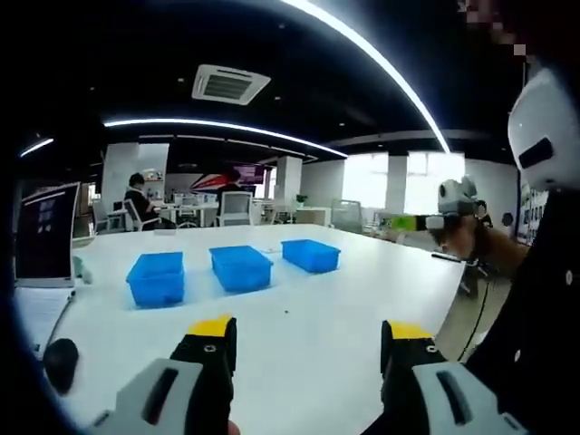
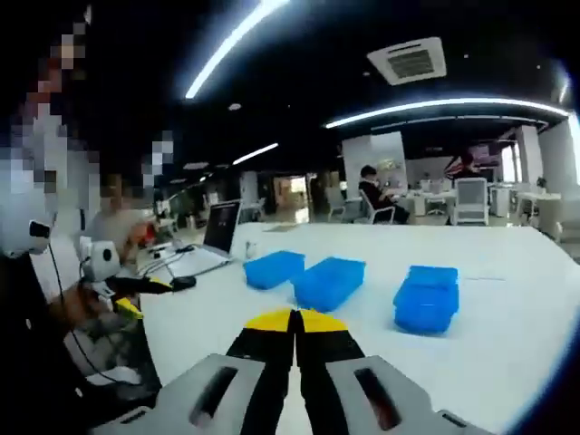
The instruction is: Pick up the resistors one by one and place each resistor into its matching bin, sorting the parts by color and model until every resistor is separated into the correct bin for its type
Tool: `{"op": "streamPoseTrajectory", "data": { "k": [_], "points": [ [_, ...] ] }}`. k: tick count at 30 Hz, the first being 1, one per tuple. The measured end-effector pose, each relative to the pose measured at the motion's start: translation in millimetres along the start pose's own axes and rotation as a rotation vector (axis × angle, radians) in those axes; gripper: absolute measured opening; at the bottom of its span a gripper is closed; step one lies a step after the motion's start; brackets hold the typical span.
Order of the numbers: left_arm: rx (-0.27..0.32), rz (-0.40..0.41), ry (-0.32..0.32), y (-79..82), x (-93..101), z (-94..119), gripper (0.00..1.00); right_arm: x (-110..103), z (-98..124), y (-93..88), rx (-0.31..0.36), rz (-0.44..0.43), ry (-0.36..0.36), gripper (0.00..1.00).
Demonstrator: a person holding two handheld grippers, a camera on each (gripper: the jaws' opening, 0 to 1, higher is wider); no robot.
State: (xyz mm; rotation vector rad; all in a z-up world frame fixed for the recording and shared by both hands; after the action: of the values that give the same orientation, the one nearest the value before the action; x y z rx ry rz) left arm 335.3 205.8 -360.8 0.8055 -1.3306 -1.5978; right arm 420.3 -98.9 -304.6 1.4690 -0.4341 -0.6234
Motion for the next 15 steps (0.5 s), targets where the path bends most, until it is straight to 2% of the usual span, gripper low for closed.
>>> {"op": "streamPoseTrajectory", "data": {
  "k": [4,7,15],
  "points": [
    [0.002,0.005,-0.007,2.2,2.7,-1.4,0.65,6.1,11.7,7.1,0.075,0.008,-0.073,0.04],
    [0.006,-0.001,-0.009,3.7,4.0,-1.3,0.65,14.4,10.6,10.3,0.091,0.000,-0.087,0.04],
    [0.013,0.006,0.008,1.8,1.3,5.1,0.65,22.6,10.8,6.3,0.063,0.011,-0.105,0.04]
  ]
}}
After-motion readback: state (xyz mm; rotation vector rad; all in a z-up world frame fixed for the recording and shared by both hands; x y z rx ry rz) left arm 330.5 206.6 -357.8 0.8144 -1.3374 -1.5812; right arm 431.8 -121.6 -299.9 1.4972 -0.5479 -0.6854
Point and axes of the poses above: the point that each gripper's makers call its tool centre point, and the gripper's own axes: z roughly backward along the fingers, x roughly to its right, y roughly out of its top, the point moved 4 cm from there along z, roughly backward along the fingers, and after that the axes turned 9 degrees about y, right-handed, at the moved point
